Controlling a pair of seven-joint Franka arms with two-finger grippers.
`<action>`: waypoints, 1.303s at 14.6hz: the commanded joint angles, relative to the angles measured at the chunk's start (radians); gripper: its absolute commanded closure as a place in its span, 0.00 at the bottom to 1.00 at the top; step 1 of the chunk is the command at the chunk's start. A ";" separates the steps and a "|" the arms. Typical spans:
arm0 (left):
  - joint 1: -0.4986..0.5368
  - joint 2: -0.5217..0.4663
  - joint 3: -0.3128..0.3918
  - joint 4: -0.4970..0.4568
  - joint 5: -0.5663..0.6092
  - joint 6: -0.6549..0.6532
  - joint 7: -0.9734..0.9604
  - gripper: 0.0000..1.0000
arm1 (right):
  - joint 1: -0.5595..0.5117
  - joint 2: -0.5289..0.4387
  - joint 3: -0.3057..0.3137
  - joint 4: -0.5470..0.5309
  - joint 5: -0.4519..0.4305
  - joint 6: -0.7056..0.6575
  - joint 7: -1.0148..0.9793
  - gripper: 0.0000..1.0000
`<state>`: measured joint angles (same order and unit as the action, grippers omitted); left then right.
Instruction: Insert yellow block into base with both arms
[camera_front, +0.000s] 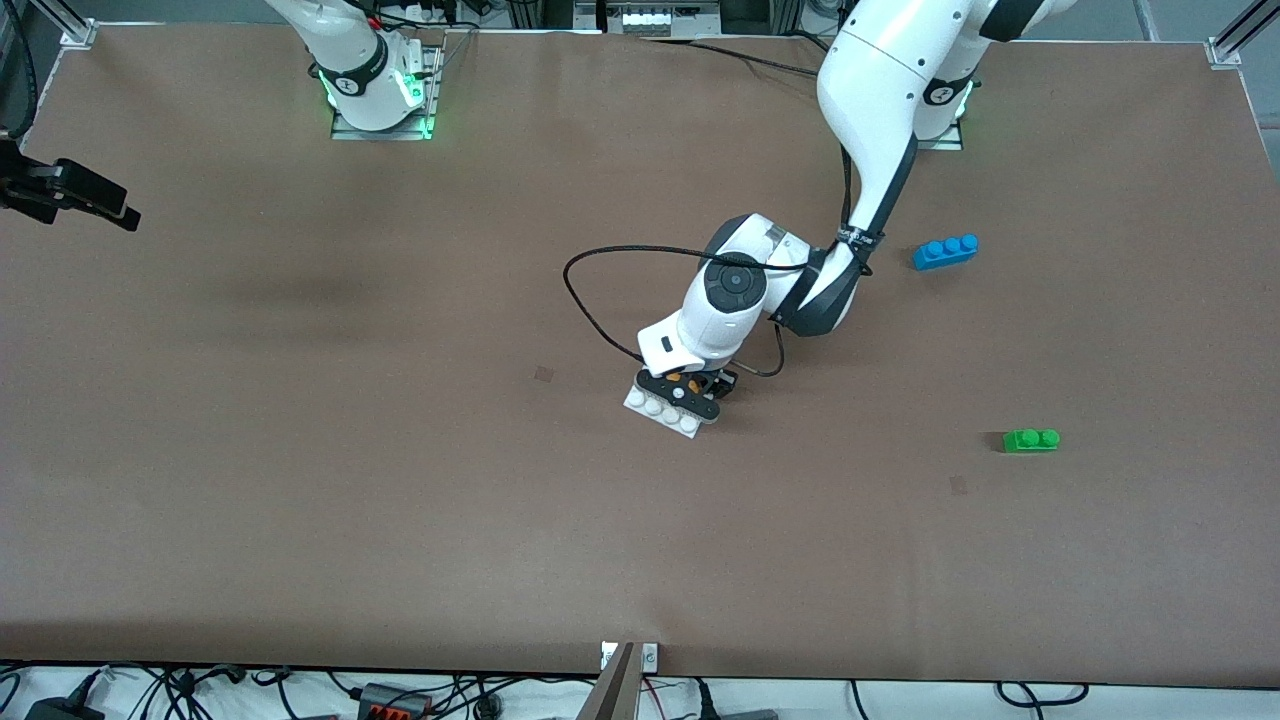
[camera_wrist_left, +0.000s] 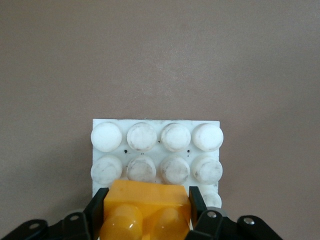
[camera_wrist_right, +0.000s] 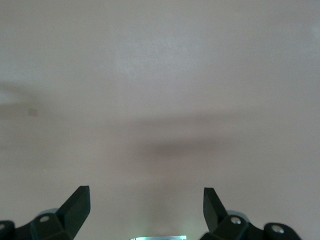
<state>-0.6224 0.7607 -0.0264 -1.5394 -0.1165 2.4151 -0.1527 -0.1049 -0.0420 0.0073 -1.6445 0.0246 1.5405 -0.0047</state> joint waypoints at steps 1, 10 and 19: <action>-0.020 0.012 0.039 -0.027 -0.028 0.010 0.012 0.61 | -0.009 -0.018 0.003 -0.017 -0.002 0.000 -0.003 0.00; -0.039 0.026 0.043 -0.033 -0.029 0.010 -0.068 0.62 | -0.009 -0.018 0.003 -0.017 -0.002 0.000 -0.003 0.00; -0.060 0.035 0.043 -0.050 -0.060 0.053 -0.197 0.63 | -0.009 -0.018 0.003 -0.017 -0.002 0.000 -0.003 0.00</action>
<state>-0.6531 0.7569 0.0124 -1.5479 -0.1377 2.4172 -0.3474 -0.1050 -0.0420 0.0073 -1.6445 0.0246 1.5405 -0.0047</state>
